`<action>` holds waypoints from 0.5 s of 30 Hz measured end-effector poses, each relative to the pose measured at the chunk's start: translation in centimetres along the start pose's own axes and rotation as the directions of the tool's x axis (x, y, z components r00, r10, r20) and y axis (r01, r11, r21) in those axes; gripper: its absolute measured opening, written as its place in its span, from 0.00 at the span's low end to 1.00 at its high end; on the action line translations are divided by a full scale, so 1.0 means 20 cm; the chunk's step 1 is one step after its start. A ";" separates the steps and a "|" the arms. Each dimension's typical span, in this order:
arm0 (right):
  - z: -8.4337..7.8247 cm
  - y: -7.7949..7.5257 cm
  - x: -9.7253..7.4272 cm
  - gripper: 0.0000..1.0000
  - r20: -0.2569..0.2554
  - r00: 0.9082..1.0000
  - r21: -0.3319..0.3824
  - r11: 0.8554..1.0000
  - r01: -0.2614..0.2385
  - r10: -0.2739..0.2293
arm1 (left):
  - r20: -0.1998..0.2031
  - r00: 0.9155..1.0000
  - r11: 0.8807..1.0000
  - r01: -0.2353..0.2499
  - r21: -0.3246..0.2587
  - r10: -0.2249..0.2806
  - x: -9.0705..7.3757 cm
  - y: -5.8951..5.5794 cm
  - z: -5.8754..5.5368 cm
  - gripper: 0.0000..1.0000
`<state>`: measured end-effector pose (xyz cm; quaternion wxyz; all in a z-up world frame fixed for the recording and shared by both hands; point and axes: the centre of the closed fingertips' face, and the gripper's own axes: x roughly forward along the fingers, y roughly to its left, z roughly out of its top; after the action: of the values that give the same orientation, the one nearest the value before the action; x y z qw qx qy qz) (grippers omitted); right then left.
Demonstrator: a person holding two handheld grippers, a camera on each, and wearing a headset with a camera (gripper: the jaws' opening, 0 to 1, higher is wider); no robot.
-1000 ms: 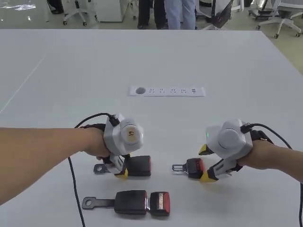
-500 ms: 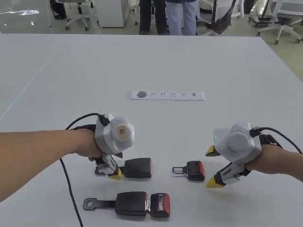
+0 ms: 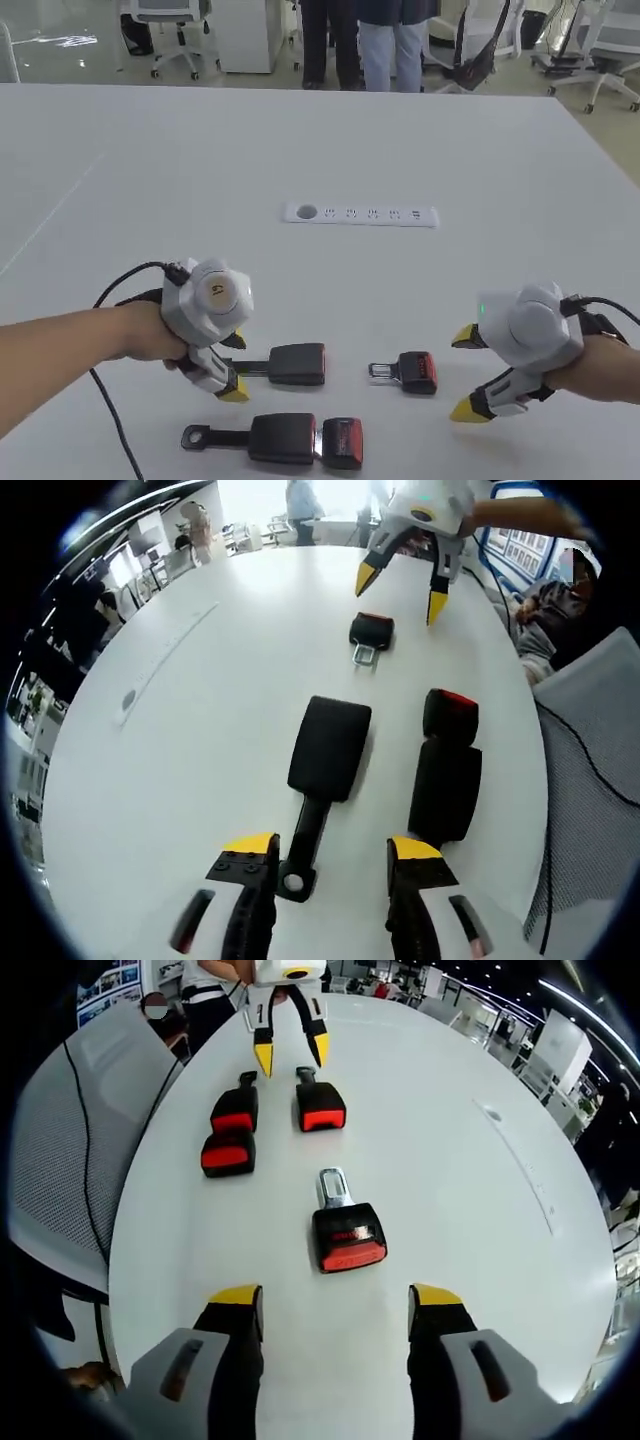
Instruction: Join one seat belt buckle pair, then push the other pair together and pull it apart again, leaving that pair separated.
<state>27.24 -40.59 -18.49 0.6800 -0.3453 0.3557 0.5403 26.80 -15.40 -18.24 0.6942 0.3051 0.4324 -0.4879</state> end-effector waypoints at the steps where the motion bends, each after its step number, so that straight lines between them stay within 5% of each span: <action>1: -0.01 0.00 0.00 0.57 0.005 1.000 0.004 1.000 0.005 -0.005 | 0.022 1.000 1.000 -0.001 -0.022 0.001 -0.01 -0.01 0.00 0.45; 6: -0.03 0.04 -0.03 0.58 0.025 0.999 0.025 0.999 0.022 -0.023 | 0.104 0.994 0.996 -0.009 -0.091 0.019 -0.04 -0.03 0.00 0.47; 15: -0.06 0.13 -0.05 0.61 0.065 0.997 0.079 0.996 0.045 -0.050 | 0.191 0.980 0.984 -0.014 -0.175 0.048 -0.09 -0.18 -0.06 0.54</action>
<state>24.31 -41.54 -18.47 0.7170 -0.3089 0.3450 0.5210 22.70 -14.88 -17.21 0.7646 0.2012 0.3983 -0.4651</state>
